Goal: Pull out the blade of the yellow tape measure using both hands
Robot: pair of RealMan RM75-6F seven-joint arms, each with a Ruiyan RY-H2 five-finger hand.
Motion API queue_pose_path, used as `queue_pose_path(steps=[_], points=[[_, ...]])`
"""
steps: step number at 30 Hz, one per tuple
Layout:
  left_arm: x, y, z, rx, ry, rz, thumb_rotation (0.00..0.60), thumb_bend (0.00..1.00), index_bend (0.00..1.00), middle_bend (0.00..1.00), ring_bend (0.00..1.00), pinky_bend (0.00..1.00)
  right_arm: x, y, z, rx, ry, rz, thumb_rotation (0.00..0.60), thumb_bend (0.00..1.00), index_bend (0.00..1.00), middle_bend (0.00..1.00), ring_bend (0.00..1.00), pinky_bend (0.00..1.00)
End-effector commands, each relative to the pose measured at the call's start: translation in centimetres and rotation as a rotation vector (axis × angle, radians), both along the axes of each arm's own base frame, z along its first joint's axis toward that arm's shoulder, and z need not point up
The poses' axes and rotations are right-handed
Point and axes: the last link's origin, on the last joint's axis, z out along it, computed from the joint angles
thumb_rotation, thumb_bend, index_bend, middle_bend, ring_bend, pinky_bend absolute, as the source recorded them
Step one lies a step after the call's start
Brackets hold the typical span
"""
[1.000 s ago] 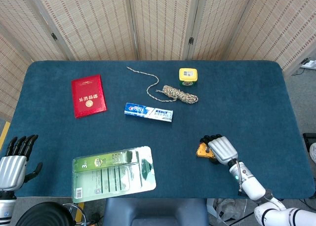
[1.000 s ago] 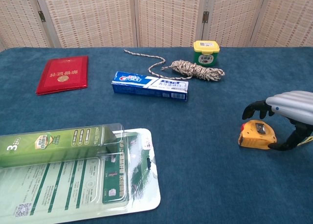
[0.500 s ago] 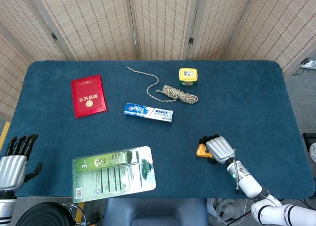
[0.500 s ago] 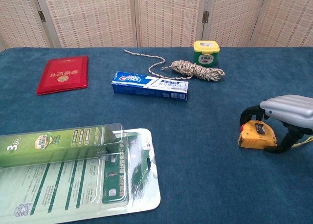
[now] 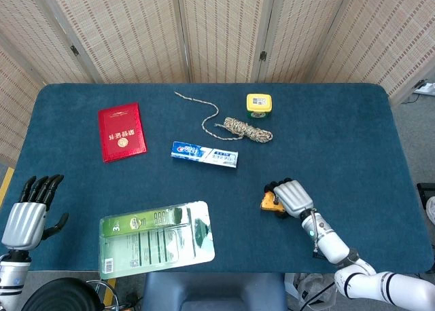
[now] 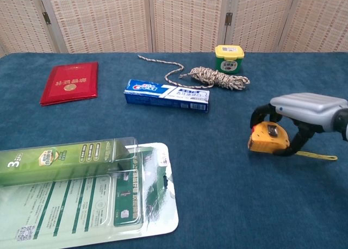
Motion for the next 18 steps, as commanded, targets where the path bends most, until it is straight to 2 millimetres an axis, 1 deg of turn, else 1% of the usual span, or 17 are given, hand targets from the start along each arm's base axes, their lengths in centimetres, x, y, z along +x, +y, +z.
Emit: queue_pose_path(steps=[1, 6, 10, 12, 15, 18], points=[[1.3, 1.9, -0.3, -0.013, -0.029, -0.054, 0.600, 0.37, 0.09, 0.14, 0.13, 0.07, 2.3, -1.1, 0.6, 0.005, -0.020, 0.035, 0.600, 0.29, 0.54, 0.46, 0.41, 0.30], [3.7, 5.2, -1.2, -0.077, -0.085, -0.112, 0.600, 0.37, 0.08, 0.15, 0.15, 0.13, 6.4, -3.0, 1.6, 0.007, -0.056, 0.073, 0.600, 0.29, 0.54, 0.46, 0.40, 0.30], [6.0, 7.3, -2.1, -0.134, -0.135, -0.130, 0.600, 0.37, 0.04, 0.15, 0.15, 0.12, 9.7, -4.2, 2.2, 0.012, -0.089, 0.092, 0.600, 0.29, 0.54, 0.46, 0.40, 0.30], [7.2, 8.1, -2.6, -0.164, -0.179, -0.135, 0.600, 0.37, 0.01, 0.15, 0.15, 0.13, 11.1, -4.8, 2.2, 0.008, -0.096, 0.106, 0.600, 0.30, 0.54, 0.46, 0.40, 0.30], [9.1, 9.0, -3.4, -0.213, -0.242, -0.148, 0.600, 0.37, 0.00, 0.15, 0.17, 0.17, 13.8, -5.5, 2.0, 0.007, -0.122, 0.117, 0.600, 0.30, 0.54, 0.46, 0.40, 0.30], [10.2, 9.8, -4.1, -0.239, -0.257, -0.144, 0.600, 0.37, 0.00, 0.15, 0.16, 0.18, 15.8, -6.0, 1.5, 0.019, -0.153, 0.117, 0.600, 0.29, 0.54, 0.46, 0.40, 0.30]])
